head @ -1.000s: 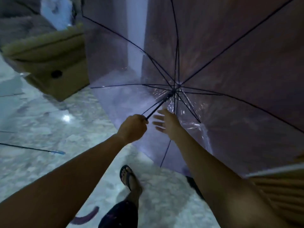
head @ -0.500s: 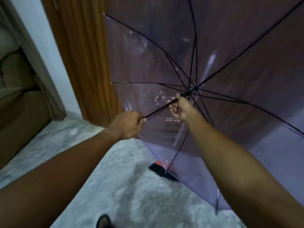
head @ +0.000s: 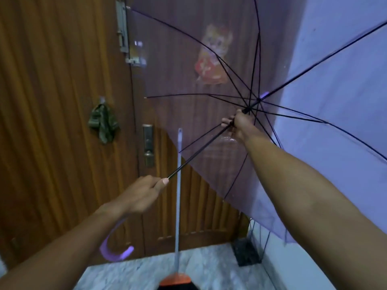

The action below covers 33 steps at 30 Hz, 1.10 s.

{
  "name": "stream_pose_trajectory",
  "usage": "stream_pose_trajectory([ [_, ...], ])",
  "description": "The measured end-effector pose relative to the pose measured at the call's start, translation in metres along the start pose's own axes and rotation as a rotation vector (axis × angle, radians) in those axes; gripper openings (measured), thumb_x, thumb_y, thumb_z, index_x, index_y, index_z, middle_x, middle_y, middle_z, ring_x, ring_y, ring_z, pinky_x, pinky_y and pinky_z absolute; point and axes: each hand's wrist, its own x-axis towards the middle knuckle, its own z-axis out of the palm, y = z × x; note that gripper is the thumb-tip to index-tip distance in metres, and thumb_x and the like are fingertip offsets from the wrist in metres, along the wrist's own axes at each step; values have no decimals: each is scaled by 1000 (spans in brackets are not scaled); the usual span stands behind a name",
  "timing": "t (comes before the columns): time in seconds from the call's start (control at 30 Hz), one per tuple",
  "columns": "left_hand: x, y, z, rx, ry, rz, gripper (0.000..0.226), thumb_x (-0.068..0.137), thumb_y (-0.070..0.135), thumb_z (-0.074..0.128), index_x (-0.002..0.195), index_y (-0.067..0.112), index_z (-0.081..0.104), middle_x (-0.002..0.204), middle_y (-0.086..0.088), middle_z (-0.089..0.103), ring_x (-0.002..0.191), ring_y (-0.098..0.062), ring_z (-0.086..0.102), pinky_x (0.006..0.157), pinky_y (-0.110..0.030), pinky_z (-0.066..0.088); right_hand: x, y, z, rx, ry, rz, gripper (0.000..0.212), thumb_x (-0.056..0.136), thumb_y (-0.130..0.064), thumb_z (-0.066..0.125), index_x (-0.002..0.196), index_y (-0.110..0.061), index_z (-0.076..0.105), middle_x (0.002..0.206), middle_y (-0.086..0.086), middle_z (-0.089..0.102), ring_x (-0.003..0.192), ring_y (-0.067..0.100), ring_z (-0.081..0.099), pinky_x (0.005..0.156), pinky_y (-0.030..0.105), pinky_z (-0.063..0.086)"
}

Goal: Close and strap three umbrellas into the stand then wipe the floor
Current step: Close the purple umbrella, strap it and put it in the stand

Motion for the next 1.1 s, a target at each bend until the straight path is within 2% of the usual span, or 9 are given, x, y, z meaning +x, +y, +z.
stream_pose_trajectory([
  [0.13, 8, 21, -6, -95, 44, 27, 48, 105, 40, 37, 62, 18, 34, 60, 3, 33, 55, -12, 32, 55, -31, 25, -7, -23, -7, 38, 19, -68, 29, 110, -35, 22, 101, -16, 42, 81, 11, 73, 56, 20, 71, 52, 25, 43],
  [0.27, 12, 32, -11, -129, 59, 76, 48, 105, 41, 36, 63, 18, 36, 59, 4, 33, 56, -11, 33, 55, -29, 27, -15, -39, -13, 70, 51, -76, 28, 110, -38, 21, 91, -23, 36, 56, 6, 72, 47, 19, 71, 48, 23, 51],
  [0.43, 22, 45, -9, -179, 48, 115, 49, 105, 39, 36, 61, 18, 37, 58, 5, 33, 52, -8, 31, 52, -23, 27, -19, -59, -20, 52, 77, -139, 35, 110, -37, 20, 136, -19, 36, 86, 13, 76, 58, 20, 72, 60, 34, 60],
  [0.5, 24, 55, -4, -216, 41, 108, 49, 106, 37, 36, 60, 20, 37, 55, 7, 33, 48, -6, 30, 51, -23, 27, -20, -61, -20, 89, 79, -151, 46, 110, -38, 22, 147, -13, 33, 72, 10, 73, 58, 22, 72, 60, 36, 60],
  [0.6, 33, 84, 6, -266, 45, 107, 50, 107, 33, 35, 59, 19, 32, 53, 7, 31, 47, -8, 28, 49, -27, 22, -33, -47, -9, 115, 27, -141, 30, 111, -35, 25, 127, -13, 37, 49, 8, 67, 48, 24, 70, 62, 42, 58],
  [0.73, 57, 112, 19, -340, 95, 40, 53, 107, 26, 38, 56, 15, 34, 53, 1, 37, 52, -18, 36, 50, -35, 20, -64, -12, 11, 189, -74, -48, 18, 111, -16, 26, 112, -16, 44, 51, 13, 67, 60, 30, 67, 76, 52, 58],
  [0.83, 67, 121, 24, -399, 123, 24, 53, 107, 24, 39, 54, 16, 35, 53, 3, 38, 50, -13, 36, 48, -31, 23, -80, 3, 12, 241, -118, 9, 33, 111, -19, 31, 81, -13, 43, 50, 5, 49, 43, 17, 49, 46, 30, 54],
  [0.9, 68, 124, 29, -448, 132, 48, 54, 106, 23, 41, 53, 17, 36, 52, 3, 38, 50, -13, 35, 50, -32, 25, -81, 5, 9, 284, -138, -8, 40, 111, -26, 31, 73, -17, 36, 45, -4, 33, 29, 7, 28, 28, 18, 28],
  [1.1, 60, 114, 43, -751, -46, 83, 44, 103, 27, 48, 63, 14, 59, 40, 6, 45, 36, -10, 39, 48, -25, 30, -72, -7, -3, 296, -52, -130, 41, 111, -32, 27, 71, -24, 27, 40, -10, 20, 29, 3, 16, 29, 12, 13],
])
